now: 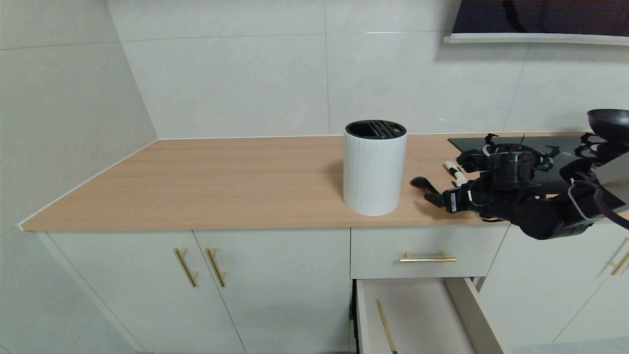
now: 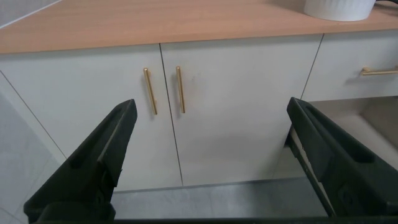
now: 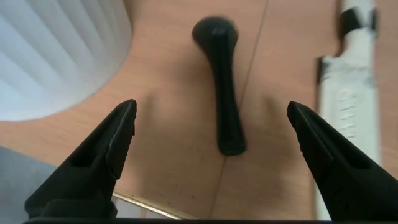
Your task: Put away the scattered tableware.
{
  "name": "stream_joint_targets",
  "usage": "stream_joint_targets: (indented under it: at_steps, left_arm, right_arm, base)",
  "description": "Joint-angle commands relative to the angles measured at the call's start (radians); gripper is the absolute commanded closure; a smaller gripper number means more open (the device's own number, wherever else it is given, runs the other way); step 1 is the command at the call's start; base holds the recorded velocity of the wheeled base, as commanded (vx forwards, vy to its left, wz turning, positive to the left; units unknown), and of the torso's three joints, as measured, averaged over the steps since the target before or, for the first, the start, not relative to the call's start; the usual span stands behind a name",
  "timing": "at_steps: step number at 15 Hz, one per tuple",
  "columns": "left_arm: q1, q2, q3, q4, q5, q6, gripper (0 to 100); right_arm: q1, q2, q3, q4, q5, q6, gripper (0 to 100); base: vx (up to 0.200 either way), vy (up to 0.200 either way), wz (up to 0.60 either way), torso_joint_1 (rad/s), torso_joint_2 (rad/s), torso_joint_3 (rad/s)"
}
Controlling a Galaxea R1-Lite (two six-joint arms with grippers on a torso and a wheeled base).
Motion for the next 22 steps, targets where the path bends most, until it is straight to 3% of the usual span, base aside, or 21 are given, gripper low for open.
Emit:
stream_joint_targets:
  at_steps: [1, 4, 15, 16, 22]
  left_arm:
    - [0.000, 0.000, 0.000, 0.000, 0.000, 0.000, 0]
    - [0.000, 0.000, 0.000, 0.000, 0.000, 0.000, 0]
    - [0.000, 0.000, 0.000, 0.000, 0.000, 0.000, 0]
    - [0.000, 0.000, 0.000, 0.000, 0.000, 0.000, 0]
    - [0.000, 0.000, 0.000, 0.000, 0.000, 0.000, 0]
  right_arm:
    - [0.001, 0.032, -0.015, -0.001, -0.001, -0.004, 0]
    - [0.001, 0.064, -0.039, -0.012, -0.054, -0.021, 0]
    - [-0.002, 0.104, -0.067, -0.038, -0.059, -0.018, 0]
    - [-0.003, 0.104, -0.067, -0.038, -0.059, -0.018, 100]
    - [-0.005, 0.121, -0.082, -0.038, -0.059, -0.016, 100]
  base:
    - [0.000, 0.000, 0.00, 0.000, 0.00, 0.000]
    - [0.000, 0.000, 0.00, 0.000, 0.00, 0.000]
    - [0.000, 0.000, 0.00, 0.000, 0.00, 0.000]
    - [0.000, 0.000, 0.00, 0.000, 0.00, 0.000]
    - [0.000, 0.000, 0.00, 0.000, 0.00, 0.000]
